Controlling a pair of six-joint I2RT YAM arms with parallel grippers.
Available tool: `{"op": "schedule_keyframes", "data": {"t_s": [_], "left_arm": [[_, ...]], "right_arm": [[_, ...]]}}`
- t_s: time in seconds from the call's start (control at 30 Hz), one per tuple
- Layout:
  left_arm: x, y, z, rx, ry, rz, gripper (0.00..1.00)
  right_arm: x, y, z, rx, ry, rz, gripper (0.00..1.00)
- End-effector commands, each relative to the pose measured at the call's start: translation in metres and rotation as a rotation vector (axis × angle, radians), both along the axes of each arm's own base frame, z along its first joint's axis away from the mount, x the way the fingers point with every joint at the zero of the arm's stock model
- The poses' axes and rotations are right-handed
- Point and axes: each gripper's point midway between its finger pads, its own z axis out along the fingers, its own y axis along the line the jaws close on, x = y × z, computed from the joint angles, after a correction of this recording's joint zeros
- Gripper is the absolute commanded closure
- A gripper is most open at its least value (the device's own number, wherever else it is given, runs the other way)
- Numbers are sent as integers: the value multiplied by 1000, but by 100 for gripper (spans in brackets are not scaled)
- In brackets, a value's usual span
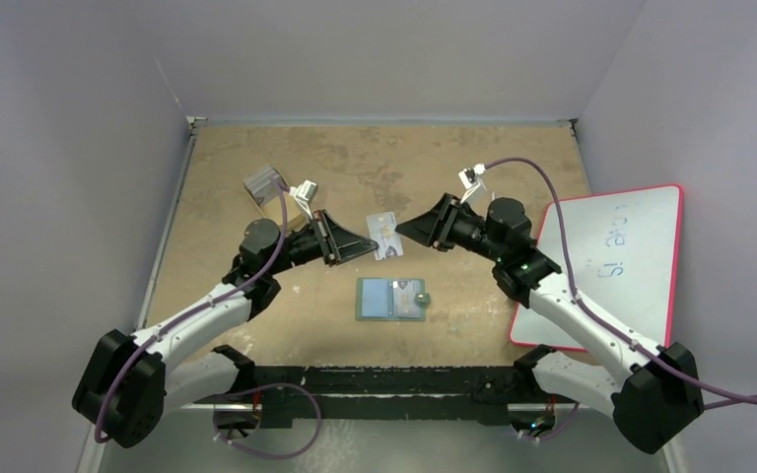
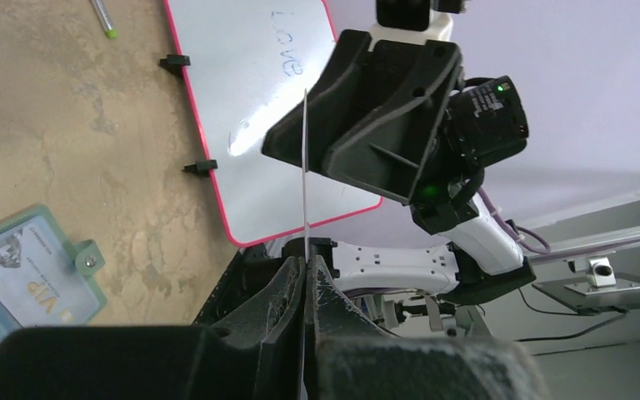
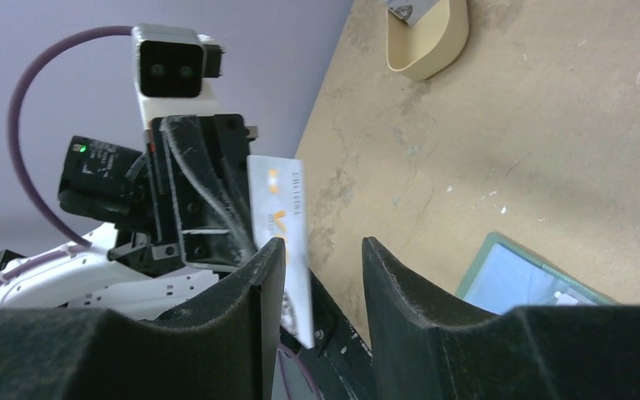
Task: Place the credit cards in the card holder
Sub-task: Pick up the credit card from the storage box.
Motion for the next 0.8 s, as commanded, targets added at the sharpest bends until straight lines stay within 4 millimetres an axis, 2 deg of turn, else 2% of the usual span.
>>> {"op": "schedule_keyframes", "data": {"t_s": [0.0, 0.27, 0.33, 0.43, 0.5, 0.57, 0.67, 0.77], "left_arm": [[-11, 1, 30, -75, -87, -22, 100], [-13, -1, 23, -80, -66, -38, 100], [-11, -2, 20, -74, -55, -36, 100], [-9, -3, 15, -62, -37, -34, 99], [-4, -3, 8, -17, -36, -15, 86], [4, 0, -9, 84, -25, 31, 78], [14, 16, -45, 304, 19, 117, 64], [16, 34, -77, 496, 61, 150, 58]], "right_arm": [[-3, 8, 16, 36, -67, 71, 60], [-14, 21, 15, 77, -82, 193, 70], [-16, 21, 18, 92, -92, 200, 78], [-17, 18, 21, 96, -100, 189, 98], [-16, 15, 16, 78, -90, 161, 100], [-14, 10, 7, 58, -70, 129, 100], [-16, 5, -9, 36, -34, 97, 100], [-13, -3, -31, -11, 8, 44, 100]]}}
